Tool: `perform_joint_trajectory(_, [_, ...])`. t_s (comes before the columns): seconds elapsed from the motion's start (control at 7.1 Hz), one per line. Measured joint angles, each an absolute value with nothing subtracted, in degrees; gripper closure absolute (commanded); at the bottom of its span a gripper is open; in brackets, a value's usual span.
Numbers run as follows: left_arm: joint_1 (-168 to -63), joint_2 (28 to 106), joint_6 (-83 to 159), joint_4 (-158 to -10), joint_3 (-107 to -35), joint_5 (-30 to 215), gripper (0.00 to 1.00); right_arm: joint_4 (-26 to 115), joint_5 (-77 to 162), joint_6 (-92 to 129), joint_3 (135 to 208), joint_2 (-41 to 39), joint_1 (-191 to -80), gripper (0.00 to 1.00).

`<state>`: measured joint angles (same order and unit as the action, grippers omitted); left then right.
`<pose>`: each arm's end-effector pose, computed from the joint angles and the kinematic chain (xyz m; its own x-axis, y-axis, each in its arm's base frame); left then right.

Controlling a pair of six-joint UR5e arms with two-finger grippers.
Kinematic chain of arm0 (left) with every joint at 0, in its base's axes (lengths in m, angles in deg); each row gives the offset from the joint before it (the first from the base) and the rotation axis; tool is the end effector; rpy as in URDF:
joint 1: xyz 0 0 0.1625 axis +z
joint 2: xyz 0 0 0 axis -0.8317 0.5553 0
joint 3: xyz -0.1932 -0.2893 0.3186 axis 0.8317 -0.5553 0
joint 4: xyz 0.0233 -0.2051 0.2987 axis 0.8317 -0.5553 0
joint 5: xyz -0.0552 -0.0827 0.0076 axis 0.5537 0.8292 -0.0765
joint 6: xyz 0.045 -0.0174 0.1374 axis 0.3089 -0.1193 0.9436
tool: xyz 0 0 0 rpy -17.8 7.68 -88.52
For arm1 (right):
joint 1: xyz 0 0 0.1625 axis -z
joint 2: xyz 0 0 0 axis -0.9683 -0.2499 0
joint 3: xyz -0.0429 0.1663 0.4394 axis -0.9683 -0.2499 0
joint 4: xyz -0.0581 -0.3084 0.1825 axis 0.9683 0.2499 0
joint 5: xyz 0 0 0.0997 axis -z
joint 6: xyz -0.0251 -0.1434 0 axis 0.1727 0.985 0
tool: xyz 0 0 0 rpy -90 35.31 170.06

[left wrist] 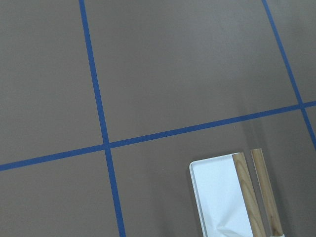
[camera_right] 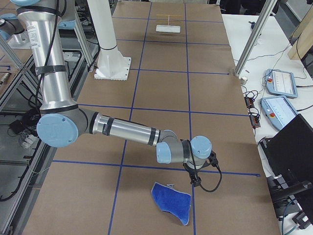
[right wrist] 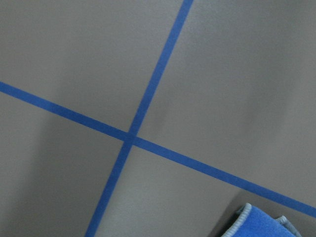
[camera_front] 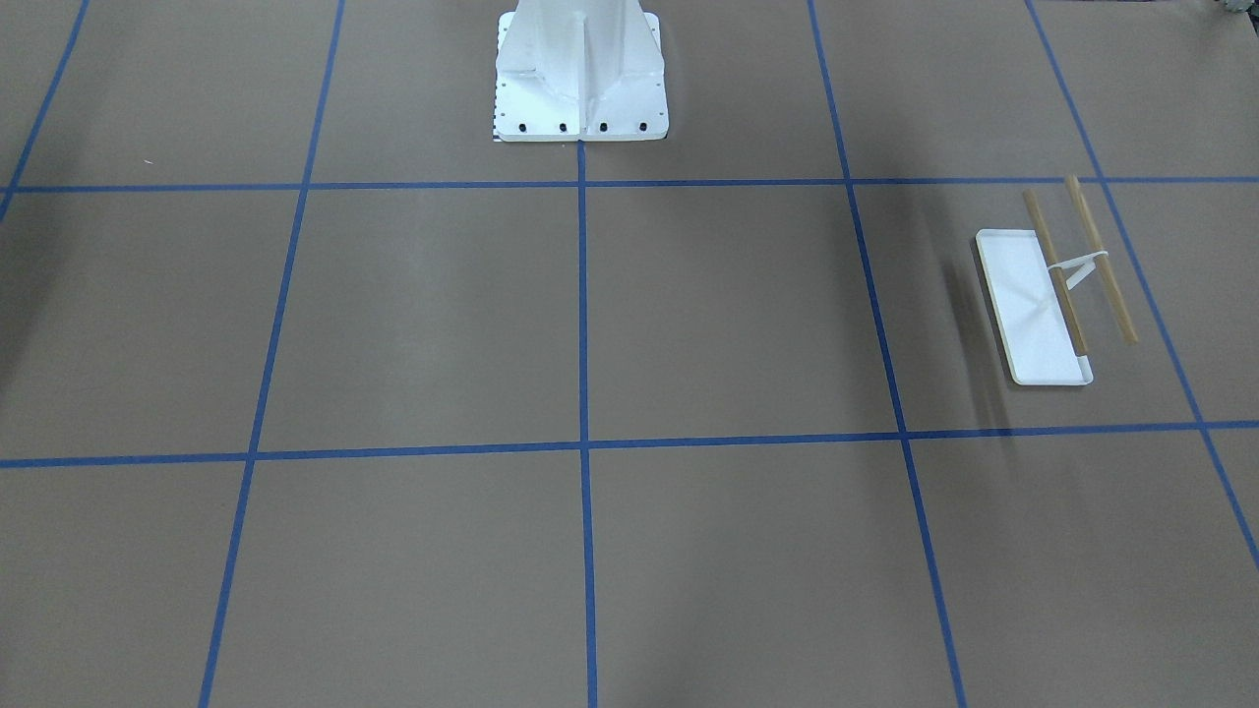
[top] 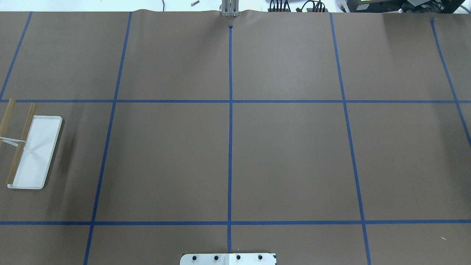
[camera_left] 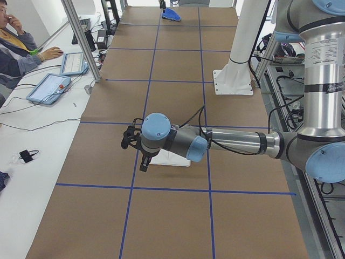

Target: Hang towel on rack

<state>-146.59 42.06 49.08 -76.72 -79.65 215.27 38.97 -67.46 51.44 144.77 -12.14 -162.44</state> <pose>-0.0176 -0.4171 0.6492 0.5862 0.2497 -0.7708 0.0438 0.9402 0.3379 0.0065 -0.5096 0.8134 0.6838 -0.3565 0.6367 0.2538 0.9343 0.2505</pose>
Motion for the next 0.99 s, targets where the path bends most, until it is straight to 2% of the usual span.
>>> perform_joint_trajectory(0.99, [-145.39,42.07,48.72,-77.43,-78.53,212.8,0.02,37.59,-66.04,53.69,131.67,-10.66,-168.09,0.0])
